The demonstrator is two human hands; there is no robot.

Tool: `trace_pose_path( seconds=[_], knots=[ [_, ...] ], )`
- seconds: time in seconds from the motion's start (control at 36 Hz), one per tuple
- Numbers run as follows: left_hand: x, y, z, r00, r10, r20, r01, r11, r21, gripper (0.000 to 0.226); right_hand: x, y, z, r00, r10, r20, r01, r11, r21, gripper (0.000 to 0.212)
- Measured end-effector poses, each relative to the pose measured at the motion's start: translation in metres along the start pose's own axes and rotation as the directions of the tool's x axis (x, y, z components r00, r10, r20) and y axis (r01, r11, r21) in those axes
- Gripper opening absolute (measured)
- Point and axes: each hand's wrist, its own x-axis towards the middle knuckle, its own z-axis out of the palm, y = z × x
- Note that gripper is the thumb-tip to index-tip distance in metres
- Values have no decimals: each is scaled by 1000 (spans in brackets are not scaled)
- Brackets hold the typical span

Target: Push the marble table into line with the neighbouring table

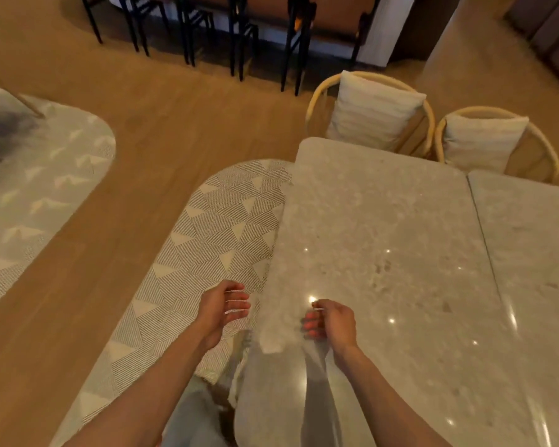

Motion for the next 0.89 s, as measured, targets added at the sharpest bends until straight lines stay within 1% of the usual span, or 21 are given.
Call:
trace_pose_path(
  seconds=[0.03, 0.08, 0.17, 0.25, 0.33, 0.39, 0.42, 0.5, 0.61, 0.78, 0.89],
  knots=[
    [20, 17, -21, 999, 9, 30, -9, 1000, 15, 24, 5, -5, 35, 1000, -19, -2, 19, 1000, 3, 22],
    [35, 36, -27, 997, 21, 72, -23, 999, 24, 24, 9, -20, 63, 998, -64, 4, 64, 998, -10, 21],
    [72, 76, -66, 990, 21, 138, -27, 999, 45, 23, 24, -35, 138, 991, -134, 9, 134, 989, -70, 19],
    [94, 124, -113, 988, 40, 152, -51, 996, 69, 21, 33, -50, 216, 985, -162, 62, 168, 980, -109, 18],
    [100, 172, -166, 993, 64, 101, -71, 995, 69, 21, 26, -72, 292, 974, -164, 155, 187, 972, -141, 18],
    [99, 210, -208, 995, 87, 41, -90, 994, 63, 21, 16, -90, 348, 960, -163, 230, 201, 967, -154, 19],
    [98, 215, -218, 996, 84, 33, -86, 994, 64, 21, 11, -93, 359, 954, -167, 249, 211, 964, -163, 19],
    [95, 258, -263, 994, 107, -25, -105, 992, 65, 20, -4, -121, 419, 919, -196, 341, 271, 944, -188, 19],
    [88, 319, -303, 981, 178, -80, -177, 984, 21, 20, -25, -166, 486, 879, -264, 397, 344, 928, -143, 18],
    [59, 413, -339, 923, 354, -155, -364, 931, -41, 20, -48, -231, 578, 803, -341, 489, 434, 896, -88, 19],
    [43, 474, -370, 849, 464, -251, -491, 869, -54, 18, -67, -277, 642, 712, -403, 574, 518, 854, -42, 18]
  ],
)
